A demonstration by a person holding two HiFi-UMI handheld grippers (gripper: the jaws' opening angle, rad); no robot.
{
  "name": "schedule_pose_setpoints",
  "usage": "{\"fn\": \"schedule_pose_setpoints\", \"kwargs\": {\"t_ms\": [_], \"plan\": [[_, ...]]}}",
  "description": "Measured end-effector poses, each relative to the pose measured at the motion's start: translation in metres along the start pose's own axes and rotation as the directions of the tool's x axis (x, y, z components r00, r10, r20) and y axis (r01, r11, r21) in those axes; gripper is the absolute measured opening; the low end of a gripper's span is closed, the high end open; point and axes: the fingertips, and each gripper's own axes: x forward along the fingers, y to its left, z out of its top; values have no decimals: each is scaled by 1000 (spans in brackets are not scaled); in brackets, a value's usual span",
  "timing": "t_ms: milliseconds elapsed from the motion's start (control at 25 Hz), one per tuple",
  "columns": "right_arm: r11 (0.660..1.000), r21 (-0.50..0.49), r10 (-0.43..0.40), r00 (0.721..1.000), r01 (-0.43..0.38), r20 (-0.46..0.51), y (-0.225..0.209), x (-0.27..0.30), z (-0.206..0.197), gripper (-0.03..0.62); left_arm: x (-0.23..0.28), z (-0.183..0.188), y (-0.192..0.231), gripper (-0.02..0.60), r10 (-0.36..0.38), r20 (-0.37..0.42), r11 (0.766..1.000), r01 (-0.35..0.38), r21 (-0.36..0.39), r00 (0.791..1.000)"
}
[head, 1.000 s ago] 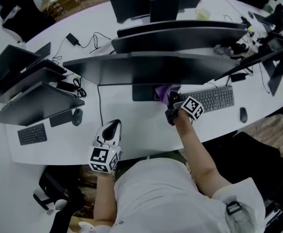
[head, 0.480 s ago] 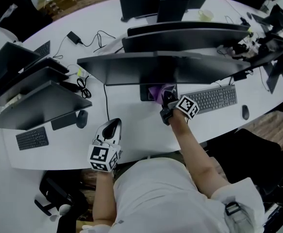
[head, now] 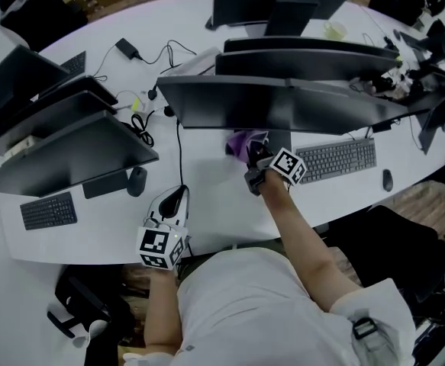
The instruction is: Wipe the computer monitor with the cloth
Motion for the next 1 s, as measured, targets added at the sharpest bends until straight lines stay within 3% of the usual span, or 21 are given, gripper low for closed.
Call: {"fn": "schedule_pose_setpoints", "kwargs": {"t_ms": [1000], "plan": [[999,-26,39,985,-44,-168,65,89,-125,74,-37,-20,60,0,34,55,994,-28,-109,998]]}}
